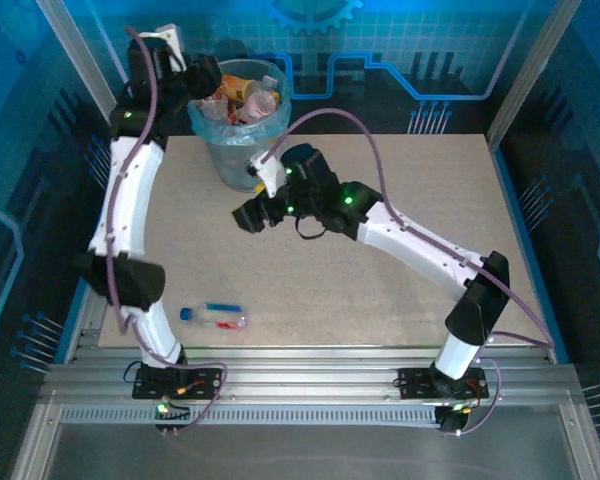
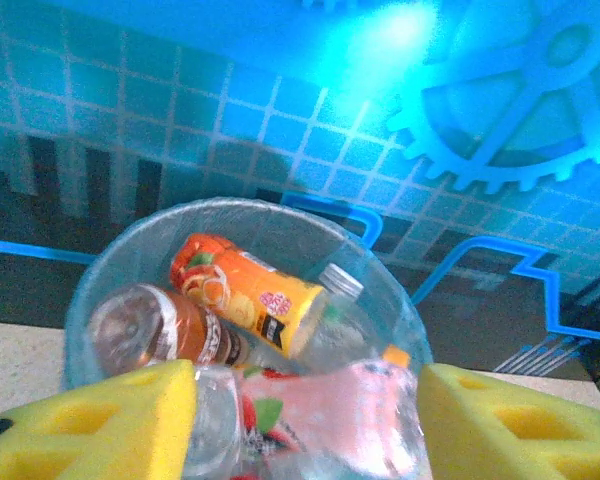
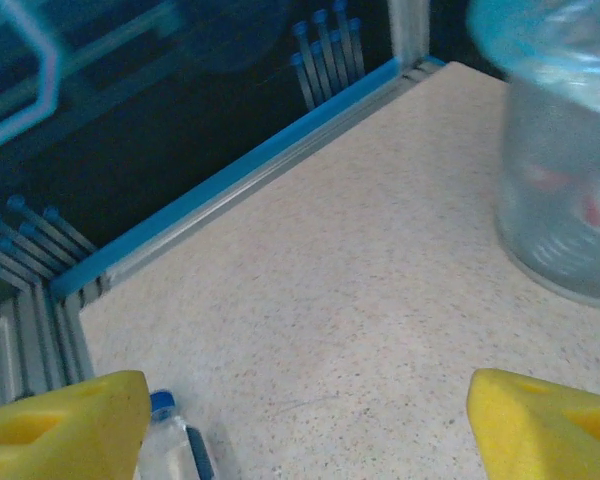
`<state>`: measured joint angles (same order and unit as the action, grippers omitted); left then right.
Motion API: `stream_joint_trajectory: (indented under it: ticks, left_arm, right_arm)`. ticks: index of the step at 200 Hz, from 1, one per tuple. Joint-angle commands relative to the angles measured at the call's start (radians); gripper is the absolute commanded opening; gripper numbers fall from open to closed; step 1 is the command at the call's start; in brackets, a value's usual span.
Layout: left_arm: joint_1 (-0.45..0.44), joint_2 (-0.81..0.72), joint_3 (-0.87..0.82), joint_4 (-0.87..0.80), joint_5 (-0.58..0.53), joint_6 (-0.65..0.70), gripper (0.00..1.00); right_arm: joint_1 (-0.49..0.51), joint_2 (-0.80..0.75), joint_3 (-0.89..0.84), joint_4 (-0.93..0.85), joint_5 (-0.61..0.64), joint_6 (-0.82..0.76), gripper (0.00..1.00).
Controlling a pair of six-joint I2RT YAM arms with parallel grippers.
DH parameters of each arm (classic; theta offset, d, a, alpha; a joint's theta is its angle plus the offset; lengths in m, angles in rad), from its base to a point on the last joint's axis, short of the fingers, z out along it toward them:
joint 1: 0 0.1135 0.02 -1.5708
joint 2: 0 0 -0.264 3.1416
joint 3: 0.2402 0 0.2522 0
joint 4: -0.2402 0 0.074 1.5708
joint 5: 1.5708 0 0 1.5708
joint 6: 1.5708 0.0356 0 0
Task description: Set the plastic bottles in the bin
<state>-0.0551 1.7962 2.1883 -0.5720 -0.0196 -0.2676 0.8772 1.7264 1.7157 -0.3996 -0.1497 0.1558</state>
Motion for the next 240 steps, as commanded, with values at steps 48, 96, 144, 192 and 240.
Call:
stream_joint_trajectory:
  ticks: [48, 96, 144, 192, 240]
  left_arm:
    - [0.014, -0.441, -0.578, -0.044, -0.080, 0.021, 0.70]
    - [0.025, -0.649, -0.802, -0.052, -0.136, 0.036, 0.72]
    - [0.042, -0.763, -0.869, -0.031, -0.218, 0.057, 0.74]
    - [0.052, -0.835, -0.879, -0.014, -0.252, 0.073, 0.77]
    - [0.053, -0.860, -0.845, -0.041, -0.212, 0.075, 0.80]
  right_arm:
    - [0.239, 0.172, -0.065, -0.063, -0.037, -0.371, 0.95]
    - [0.303, 0.344, -0.045, -0.062, -0.009, -0.431, 1.00]
    - [0.324, 0.462, -0.021, -0.062, 0.026, -0.449, 1.00]
    - [0.321, 0.504, -0.008, -0.096, 0.048, -0.476, 0.73]
    - [0.279, 0.401, -0.065, -0.057, -0.025, -0.410, 0.52]
